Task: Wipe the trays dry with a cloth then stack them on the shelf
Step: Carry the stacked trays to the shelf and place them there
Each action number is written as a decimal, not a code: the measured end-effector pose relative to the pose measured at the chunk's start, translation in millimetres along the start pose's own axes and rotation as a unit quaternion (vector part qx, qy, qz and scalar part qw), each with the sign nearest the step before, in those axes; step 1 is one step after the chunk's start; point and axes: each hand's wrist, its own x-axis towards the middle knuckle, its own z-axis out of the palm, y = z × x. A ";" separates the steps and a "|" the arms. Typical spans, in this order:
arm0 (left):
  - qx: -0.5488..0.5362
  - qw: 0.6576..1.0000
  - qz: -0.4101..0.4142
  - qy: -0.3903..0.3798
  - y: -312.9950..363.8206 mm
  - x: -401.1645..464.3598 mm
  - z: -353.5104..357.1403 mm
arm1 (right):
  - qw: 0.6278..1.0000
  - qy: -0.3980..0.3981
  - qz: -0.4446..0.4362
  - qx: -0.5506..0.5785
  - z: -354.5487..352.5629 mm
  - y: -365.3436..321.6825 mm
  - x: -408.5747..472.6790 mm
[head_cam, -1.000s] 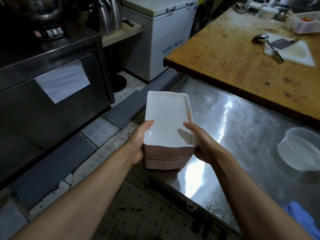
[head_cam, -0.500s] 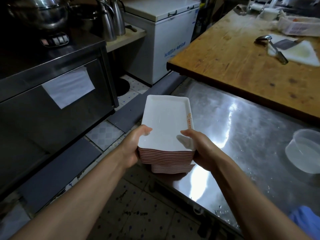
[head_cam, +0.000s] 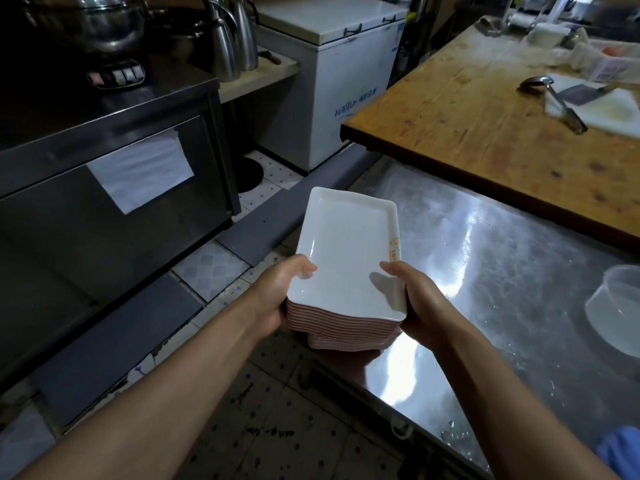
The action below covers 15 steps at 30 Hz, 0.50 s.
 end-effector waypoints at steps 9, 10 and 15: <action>-0.018 0.999 0.030 0.016 2.2 -3.3 6.4 | 0.996 0.076 -0.032 -0.032 7.8 1.3 7.4; -0.018 0.999 0.037 0.019 3.4 -4.6 7.9 | 0.996 0.080 -0.028 -0.034 8.5 -0.9 6.4; -0.033 0.997 0.063 0.023 24.3 -19.2 13.5 | 0.997 0.050 -0.033 -0.048 19.1 -26.1 -3.2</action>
